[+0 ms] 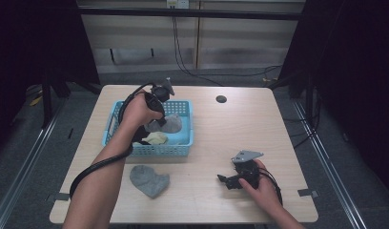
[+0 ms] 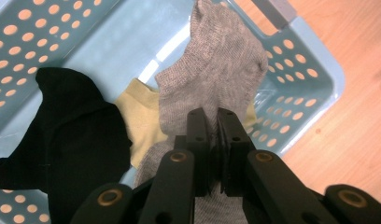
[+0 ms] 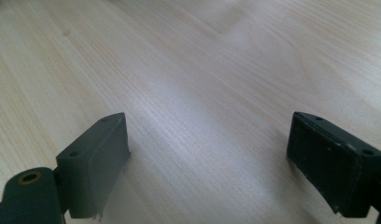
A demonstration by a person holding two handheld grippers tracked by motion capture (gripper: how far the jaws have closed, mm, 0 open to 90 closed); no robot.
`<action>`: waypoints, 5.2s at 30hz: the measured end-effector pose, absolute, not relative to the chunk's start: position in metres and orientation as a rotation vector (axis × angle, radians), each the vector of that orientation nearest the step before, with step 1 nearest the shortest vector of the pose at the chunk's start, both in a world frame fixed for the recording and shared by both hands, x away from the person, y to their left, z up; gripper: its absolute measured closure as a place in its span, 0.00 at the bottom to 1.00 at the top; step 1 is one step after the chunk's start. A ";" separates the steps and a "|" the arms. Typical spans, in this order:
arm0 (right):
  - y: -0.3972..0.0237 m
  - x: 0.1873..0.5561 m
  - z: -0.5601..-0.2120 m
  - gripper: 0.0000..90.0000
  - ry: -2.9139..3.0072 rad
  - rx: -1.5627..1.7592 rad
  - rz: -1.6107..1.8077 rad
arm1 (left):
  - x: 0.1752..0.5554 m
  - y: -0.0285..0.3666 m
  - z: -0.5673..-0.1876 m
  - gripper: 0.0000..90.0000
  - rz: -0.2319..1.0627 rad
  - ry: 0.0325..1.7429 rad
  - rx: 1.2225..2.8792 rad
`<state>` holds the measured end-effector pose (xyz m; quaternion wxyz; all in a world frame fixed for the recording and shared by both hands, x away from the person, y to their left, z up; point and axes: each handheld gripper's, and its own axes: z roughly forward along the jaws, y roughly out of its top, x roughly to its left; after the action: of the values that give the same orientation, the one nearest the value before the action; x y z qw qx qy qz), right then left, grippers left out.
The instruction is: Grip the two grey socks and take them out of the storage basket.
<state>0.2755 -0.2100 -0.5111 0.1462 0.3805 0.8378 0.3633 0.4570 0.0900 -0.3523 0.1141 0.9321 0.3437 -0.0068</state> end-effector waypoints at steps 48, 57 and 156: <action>-0.210 0.276 -0.511 0.14 2.411 1.094 1.048 | 0.349 0.055 -0.358 0.94 -0.120 0.628 2.776; -0.210 0.276 -0.511 0.14 2.411 1.094 1.048 | 0.333 0.039 -0.386 0.94 -0.140 0.566 2.813; -0.210 0.275 -0.511 0.14 2.415 1.095 1.044 | 0.307 0.194 -0.448 0.33 -0.021 0.803 2.528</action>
<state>0.2753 -0.2100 -0.5112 0.1454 0.3803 0.8384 0.3624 0.3066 0.1937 -0.4482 0.2420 0.9247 0.2937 -0.0077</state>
